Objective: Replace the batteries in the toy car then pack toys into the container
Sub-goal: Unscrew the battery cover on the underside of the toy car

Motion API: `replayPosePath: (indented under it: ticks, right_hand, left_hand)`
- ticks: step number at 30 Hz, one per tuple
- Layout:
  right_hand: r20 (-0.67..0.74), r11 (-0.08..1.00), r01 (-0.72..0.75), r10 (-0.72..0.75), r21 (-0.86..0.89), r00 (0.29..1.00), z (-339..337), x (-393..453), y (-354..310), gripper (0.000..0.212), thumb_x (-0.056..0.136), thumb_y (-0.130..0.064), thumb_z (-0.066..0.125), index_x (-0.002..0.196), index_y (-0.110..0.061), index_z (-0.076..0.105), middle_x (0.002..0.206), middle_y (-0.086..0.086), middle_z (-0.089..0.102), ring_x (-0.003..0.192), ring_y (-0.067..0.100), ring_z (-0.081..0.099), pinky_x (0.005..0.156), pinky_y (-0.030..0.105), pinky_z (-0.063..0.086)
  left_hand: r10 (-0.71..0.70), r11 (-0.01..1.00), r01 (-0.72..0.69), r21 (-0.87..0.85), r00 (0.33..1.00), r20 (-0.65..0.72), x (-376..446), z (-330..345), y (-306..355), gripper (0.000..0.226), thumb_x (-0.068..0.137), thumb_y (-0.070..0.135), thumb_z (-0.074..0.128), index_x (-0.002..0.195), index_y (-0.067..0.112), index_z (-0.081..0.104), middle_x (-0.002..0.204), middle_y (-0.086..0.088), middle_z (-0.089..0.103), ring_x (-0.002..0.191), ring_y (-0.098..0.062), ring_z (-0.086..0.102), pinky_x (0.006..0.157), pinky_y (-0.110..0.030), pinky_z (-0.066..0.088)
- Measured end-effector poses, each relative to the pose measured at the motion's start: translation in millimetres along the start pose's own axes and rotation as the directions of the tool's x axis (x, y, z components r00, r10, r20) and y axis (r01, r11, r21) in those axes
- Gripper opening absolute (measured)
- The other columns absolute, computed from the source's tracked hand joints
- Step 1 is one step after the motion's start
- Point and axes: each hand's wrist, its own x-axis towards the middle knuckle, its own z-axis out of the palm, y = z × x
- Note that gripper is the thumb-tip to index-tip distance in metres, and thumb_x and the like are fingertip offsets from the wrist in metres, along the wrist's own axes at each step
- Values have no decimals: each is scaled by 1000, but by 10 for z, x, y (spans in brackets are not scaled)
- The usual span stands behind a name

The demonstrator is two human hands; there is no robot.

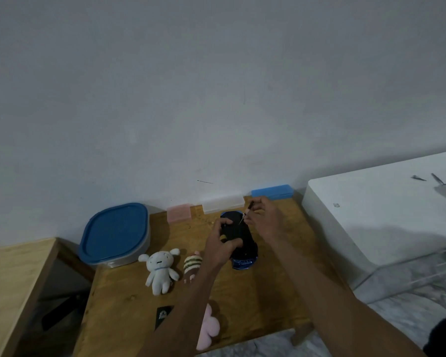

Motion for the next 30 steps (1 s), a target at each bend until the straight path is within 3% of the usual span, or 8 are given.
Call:
replayPosePath:
  ticks: [6, 11, 13, 16, 21, 25, 28, 30]
  right_hand:
    - [85, 948, 226, -212, -224, 974, -19, -61, -40, 34, 90, -8, 70, 117, -25, 59, 98, -2, 68, 86, 12, 69, 72, 26, 62]
    - [49, 911, 316, -315, -266, 948, -16, -60, -51, 12, 87, -18, 76, 93, -18, 66, 86, -7, 68, 78, 7, 67, 68, 20, 58]
    - [16, 921, 296, -302, -252, 953, 5, -60, 8, 9, 86, -22, 77, 88, -18, 68, 82, -7, 69, 76, 9, 68, 70, 29, 60]
    - [-33, 939, 250, -265, -238, 964, 31, -59, 19, 12, 88, -22, 75, 100, -21, 73, 89, -5, 74, 80, 12, 70, 74, 35, 61]
    - [12, 915, 250, -260, -317, 966, 52, -35, -99, 29, 97, -29, 64, 125, -22, 64, 97, -6, 68, 86, 12, 64, 72, 21, 53]
    - [71, 892, 255, -247, -374, 967, 61, -11, -69, 35, 107, -34, 38, 140, -28, 46, 105, -3, 68, 88, 11, 62, 66, 15, 48]
    - [75, 934, 216, -203, -285, 976, 77, 21, -100, 33, 106, -24, 43, 138, -29, 34, 96, -2, 68, 83, 12, 65, 67, 25, 55]
    - [43, 948, 191, -186, -255, 982, 83, 27, -127, 29, 103, -21, 51, 127, -26, 36, 92, -3, 66, 79, 10, 64, 60, 18, 51]
  left_hand:
    - [-3, 1000, 3, -12, 1000, -9, 10, 33, -20, 46, 73, 8, 72, 107, 33, 52, 119, 0, 58, 104, -18, 60, 81, -48, 62]
    - [3, 1000, -3, -27, 1000, -17, 26, 67, 14, 45, 77, 4, 71, 108, 29, 51, 119, -1, 58, 104, -17, 60, 80, -44, 62]
    - [23, 998, -24, -51, 1000, -18, 55, 71, 71, 44, 77, 3, 71, 108, 27, 52, 117, -1, 59, 105, -18, 61, 79, -40, 63]
    - [65, 997, -65, -39, 998, 9, 118, 49, 137, 45, 73, 8, 71, 109, 27, 52, 116, -2, 60, 107, -18, 61, 75, -31, 61]
    - [47, 998, -46, -46, 999, 17, 153, 37, 121, 46, 68, 16, 68, 109, 28, 51, 117, -2, 60, 108, -20, 60, 81, -41, 62]
    - [48, 998, -47, -36, 999, 24, 161, 22, 125, 45, 67, 17, 68, 106, 30, 51, 118, -1, 58, 106, -18, 60, 76, -33, 61]
    - [37, 999, -37, -39, 999, 17, 168, 5, 108, 45, 66, 17, 69, 105, 31, 52, 118, -2, 59, 107, -19, 60, 75, -34, 62]
    - [30, 998, -29, -55, 999, 13, 168, 0, 89, 44, 69, 14, 69, 106, 32, 52, 119, -2, 58, 109, -19, 60, 77, -37, 62]
